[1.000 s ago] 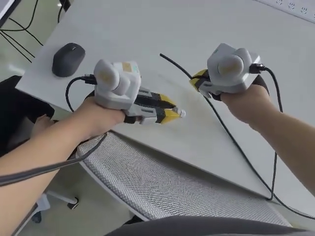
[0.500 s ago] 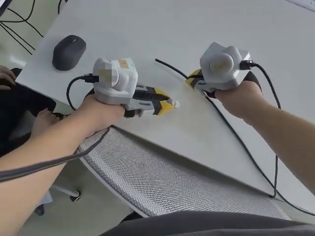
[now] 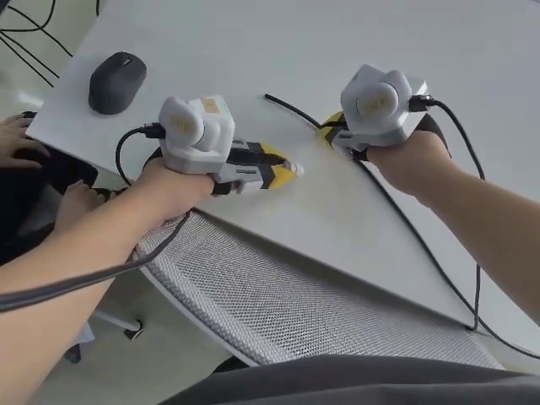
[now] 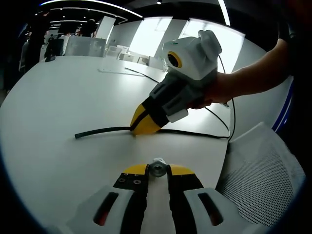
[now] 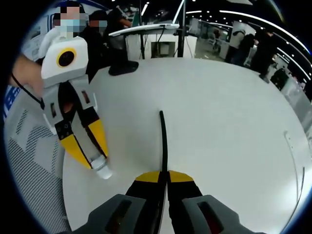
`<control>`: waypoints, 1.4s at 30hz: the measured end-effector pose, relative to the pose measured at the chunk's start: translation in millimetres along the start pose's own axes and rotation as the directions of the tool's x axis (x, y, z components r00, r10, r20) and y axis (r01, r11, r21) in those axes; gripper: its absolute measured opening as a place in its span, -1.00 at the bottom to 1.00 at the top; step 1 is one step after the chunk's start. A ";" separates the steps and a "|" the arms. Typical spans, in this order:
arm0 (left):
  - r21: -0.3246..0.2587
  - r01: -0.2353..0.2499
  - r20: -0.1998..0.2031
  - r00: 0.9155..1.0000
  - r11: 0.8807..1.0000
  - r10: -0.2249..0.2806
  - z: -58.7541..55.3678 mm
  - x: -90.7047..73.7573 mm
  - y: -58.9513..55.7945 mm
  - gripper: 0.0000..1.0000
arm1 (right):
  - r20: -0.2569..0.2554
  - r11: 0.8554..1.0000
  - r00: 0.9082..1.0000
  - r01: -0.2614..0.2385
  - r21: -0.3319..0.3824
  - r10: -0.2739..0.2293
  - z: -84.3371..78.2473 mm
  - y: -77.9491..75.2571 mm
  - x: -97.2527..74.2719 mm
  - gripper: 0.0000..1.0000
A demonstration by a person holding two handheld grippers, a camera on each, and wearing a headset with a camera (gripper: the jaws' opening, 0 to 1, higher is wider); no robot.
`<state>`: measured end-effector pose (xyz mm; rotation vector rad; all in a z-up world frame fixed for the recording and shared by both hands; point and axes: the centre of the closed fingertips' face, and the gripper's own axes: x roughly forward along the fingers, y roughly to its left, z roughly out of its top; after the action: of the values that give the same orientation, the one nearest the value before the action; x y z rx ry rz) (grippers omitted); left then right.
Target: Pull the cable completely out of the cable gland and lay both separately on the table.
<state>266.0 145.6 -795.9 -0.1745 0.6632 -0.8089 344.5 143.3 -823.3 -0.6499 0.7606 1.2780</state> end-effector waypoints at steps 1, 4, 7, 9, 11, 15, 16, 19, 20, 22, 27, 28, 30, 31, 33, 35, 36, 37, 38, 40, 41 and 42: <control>0.000 -0.002 0.007 1.000 1.000 0.002 0.7 0.0 0.7 -0.69 | 0.000 1.000 1.000 0.001 0.000 -0.001 -0.1 -0.2 0.1 -1.00; 0.004 -0.018 -0.007 1.000 1.000 0.018 -1.5 -0.7 3.4 -0.69 | 0.003 1.000 1.000 -0.001 0.005 0.001 -0.4 -0.6 0.5 -1.00; 0.009 -0.019 -0.018 1.000 1.000 0.020 -4.2 -0.5 3.9 -0.69 | 0.006 1.000 1.000 -0.003 0.002 0.003 -0.6 -0.8 0.8 -1.00; 0.020 -0.020 -0.027 0.999 1.000 0.020 -5.8 0.1 3.2 -0.69 | 0.006 1.000 1.000 -0.003 0.003 0.003 -0.8 -0.9 1.1 -1.00; 0.031 -0.016 -0.037 0.999 0.999 0.017 -6.7 0.5 1.8 -0.69 | 0.004 1.000 1.000 -0.002 0.001 0.002 -1.0 -1.0 1.4 -1.00; 0.064 -0.019 -0.062 0.998 0.998 0.023 -9.6 1.0 1.4 -0.68 | -0.004 1.000 1.000 0.001 -0.008 -0.001 -1.4 -0.8 1.7 -1.00; 0.087 -0.021 -0.074 0.997 0.996 0.028 -10.9 1.0 1.7 -0.68 | -0.006 1.000 1.000 0.002 -0.009 -0.002 -0.9 -1.0 2.7 -1.00; 0.108 -0.023 -0.081 0.996 0.994 0.032 -10.9 1.6 1.8 -0.68 | -0.012 1.000 1.000 0.005 -0.017 -0.006 -1.1 -1.7 5.0 -1.00; 0.110 -0.024 -0.084 0.996 0.994 0.033 -11.1 1.6 2.0 -0.68 | -0.014 1.000 1.000 0.007 -0.018 -0.007 -0.8 -0.6 3.9 -1.00; 0.133 -0.026 -0.090 0.995 0.991 0.038 -11.4 1.7 2.0 -0.68 | -0.015 1.000 1.000 0.008 -0.021 -0.008 -0.7 0.2 3.0 -1.00; 0.169 -0.029 -0.106 0.993 0.985 0.047 -12.1 1.4 1.9 -0.68 | -0.017 1.000 1.000 0.011 -0.021 -0.012 -0.8 0.2 2.9 -0.99; 0.171 -0.030 -0.107 0.993 0.985 0.049 -12.1 1.3 2.1 -0.68 | -0.014 1.000 1.000 0.011 -0.011 -0.011 -0.5 0.7 3.2 -0.97; 0.175 -0.033 -0.107 0.993 0.984 0.053 -11.3 0.5 2.7 -0.68 | -0.017 1.000 1.000 0.020 -0.012 -0.020 -0.5 -0.5 2.9 -0.95; 0.173 -0.035 -0.102 0.993 0.984 0.053 -10.0 0.2 2.8 -0.68 | -0.017 1.000 1.000 0.025 -0.011 -0.025 -0.4 -1.1 2.3 -0.93; 0.167 -0.041 -0.095 0.994 0.985 0.058 -8.6 -0.3 3.8 -0.63 | -0.007 1.000 1.000 0.028 -0.002 -0.028 2.1 -1.3 0.0 -0.92; 0.167 -0.043 -0.092 0.994 0.985 0.059 -8.0 -0.5 4.0 -0.61 | -0.004 0.999 0.999 0.034 -0.003 -0.034 2.8 -1.6 -2.9 -0.90; 0.162 -0.042 -0.092 0.994 0.986 0.058 -8.0 -0.6 3.6 -0.61 | -0.002 0.999 0.999 0.037 -0.003 -0.037 3.1 -1.7 -4.4 -0.89; 0.163 -0.042 -0.093 0.994 0.986 0.058 -8.3 -0.6 3.5 -0.60 | -0.002 0.999 0.999 0.041 -0.003 -0.041 3.2 -2.2 -6.4 -0.87; 0.165 -0.040 -0.096 0.994 0.985 0.057 -8.9 -0.5 3.3 -0.60 | -0.001 0.999 0.999 0.045 -0.002 -0.045 3.4 -2.6 -8.2 -0.86; 0.164 -0.038 -0.096 0.994 0.986 0.054 -9.3 -0.3 3.1 -0.60 | 0.008 0.999 0.999 0.052 0.005 -0.052 5.1 -3.4 -13.0 -0.82; 0.162 -0.039 -0.096 0.994 0.986 0.055 -9.2 -0.3 3.5 -0.60 | 0.015 0.998 0.998 0.056 0.010 -0.056 6.8 -3.7 -16.4 -0.80; 0.161 -0.042 -0.096 0.994 0.986 0.058 -9.0 -0.5 4.4 -0.59 | 0.019 0.998 0.998 0.060 0.013 -0.061 8.0 -3.9 -19.1 -0.77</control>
<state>263.0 149.9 -804.5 0.0276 0.6914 -0.8218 347.1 137.7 -803.1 -0.6450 0.7273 1.2219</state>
